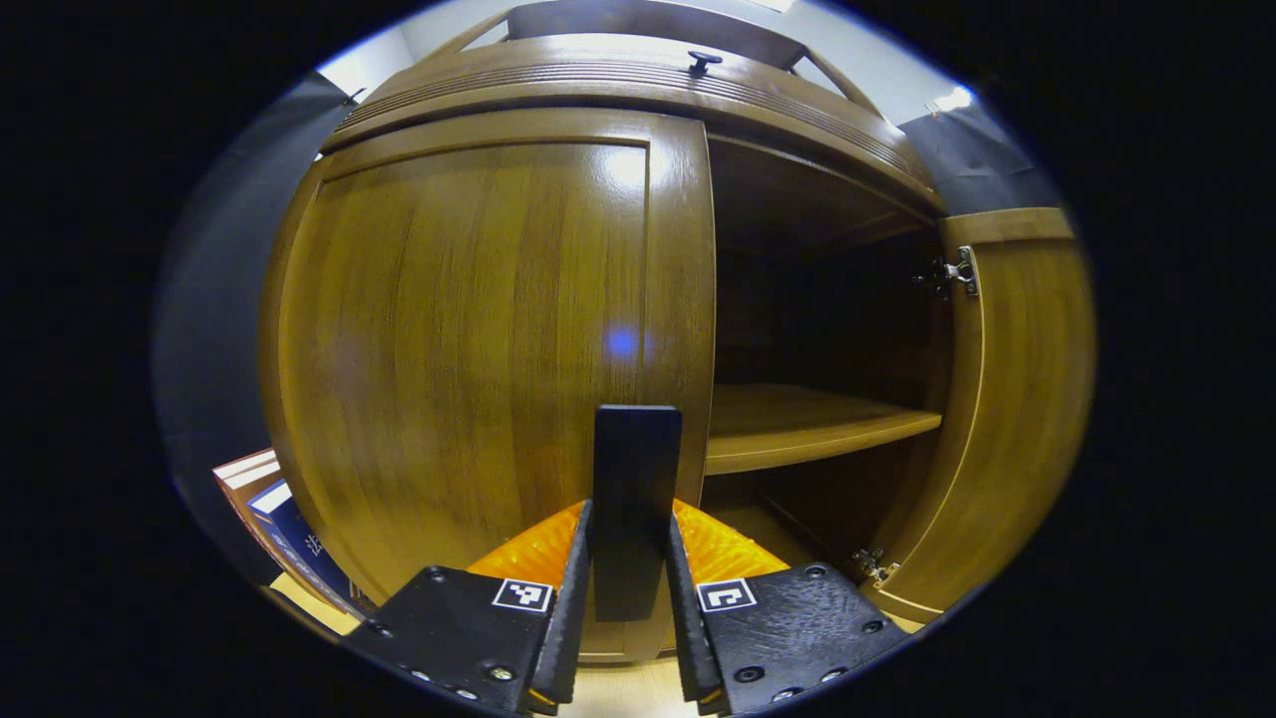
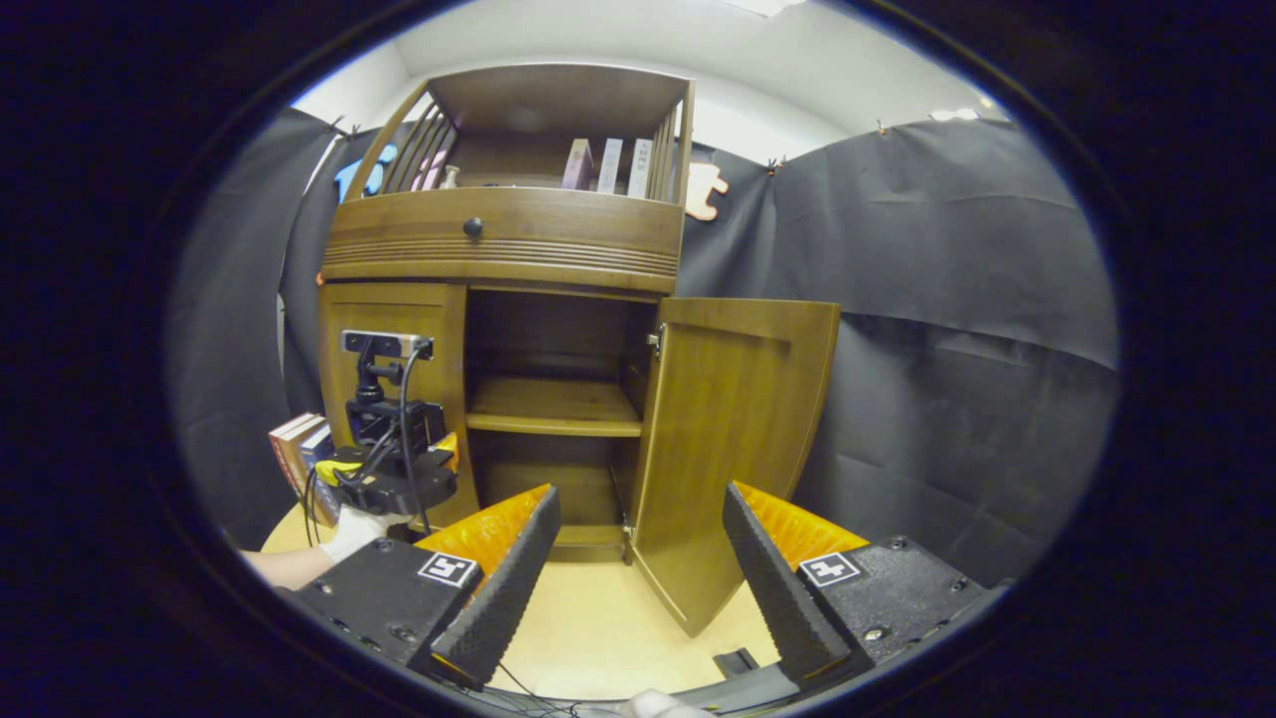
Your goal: Open the right door of the double-door shoe cabinet with the right hand, and open the left door with the left hand.
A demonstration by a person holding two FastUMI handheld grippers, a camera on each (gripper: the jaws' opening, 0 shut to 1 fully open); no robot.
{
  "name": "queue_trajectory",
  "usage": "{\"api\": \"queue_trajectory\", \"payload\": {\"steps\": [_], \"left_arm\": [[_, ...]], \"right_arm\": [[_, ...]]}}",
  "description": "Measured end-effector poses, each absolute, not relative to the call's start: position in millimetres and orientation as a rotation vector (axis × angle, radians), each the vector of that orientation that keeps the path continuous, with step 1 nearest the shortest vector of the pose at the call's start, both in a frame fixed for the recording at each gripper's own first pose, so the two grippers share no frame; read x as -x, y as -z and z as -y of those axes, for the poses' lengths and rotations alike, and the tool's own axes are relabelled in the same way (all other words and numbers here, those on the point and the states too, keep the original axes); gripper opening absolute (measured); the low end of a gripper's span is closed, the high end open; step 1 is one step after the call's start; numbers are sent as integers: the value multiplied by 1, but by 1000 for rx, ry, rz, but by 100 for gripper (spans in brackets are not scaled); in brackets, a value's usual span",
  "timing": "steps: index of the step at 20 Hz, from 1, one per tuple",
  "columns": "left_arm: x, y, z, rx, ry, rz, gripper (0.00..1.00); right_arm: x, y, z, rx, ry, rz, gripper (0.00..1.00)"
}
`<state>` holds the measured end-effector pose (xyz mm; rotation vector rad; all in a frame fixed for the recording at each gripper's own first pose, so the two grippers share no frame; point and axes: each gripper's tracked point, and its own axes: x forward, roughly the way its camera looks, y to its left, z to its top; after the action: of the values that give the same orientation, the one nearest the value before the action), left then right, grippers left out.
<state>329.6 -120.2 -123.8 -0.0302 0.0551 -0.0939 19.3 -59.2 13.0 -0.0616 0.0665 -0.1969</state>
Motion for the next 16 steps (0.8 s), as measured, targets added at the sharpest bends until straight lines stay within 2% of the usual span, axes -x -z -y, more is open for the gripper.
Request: {"api": "queue_trajectory", "payload": {"steps": [1,2,3,5,8,9,10,11,12,13,14,15,16], "left_arm": [[-329,126,119,19,85,-59,37],[-329,129,119,11,78,-71,31],[-328,134,119,5,74,-88,37],[-323,145,118,24,70,-126,38],[-324,140,117,26,89,-102,31],[-326,143,118,22,94,-115,21],[-323,141,118,17,104,-102,36],[-325,142,119,15,116,-102,36],[-322,141,118,13,127,-97,27],[-322,142,118,14,139,-97,22],[-320,142,118,13,150,-95,22],[-317,141,118,13,160,-94,30],[-314,141,118,10,171,-92,22]], "right_arm": [[-17,-12,59,63,198,-67,100],[-15,-12,59,65,199,-67,100],[-13,-11,59,66,200,-70,100],[-9,-7,58,61,197,-80,100],[-4,0,54,55,189,-100,100],[-2,2,52,54,184,-106,100],[0,5,49,54,180,-110,100],[3,7,49,57,180,-113,100],[6,8,50,59,182,-111,100],[8,10,53,61,189,-110,100],[9,14,56,59,195,-117,100],[12,19,59,50,197,-126,100],[13,22,60,37,196,-131,100]]}}
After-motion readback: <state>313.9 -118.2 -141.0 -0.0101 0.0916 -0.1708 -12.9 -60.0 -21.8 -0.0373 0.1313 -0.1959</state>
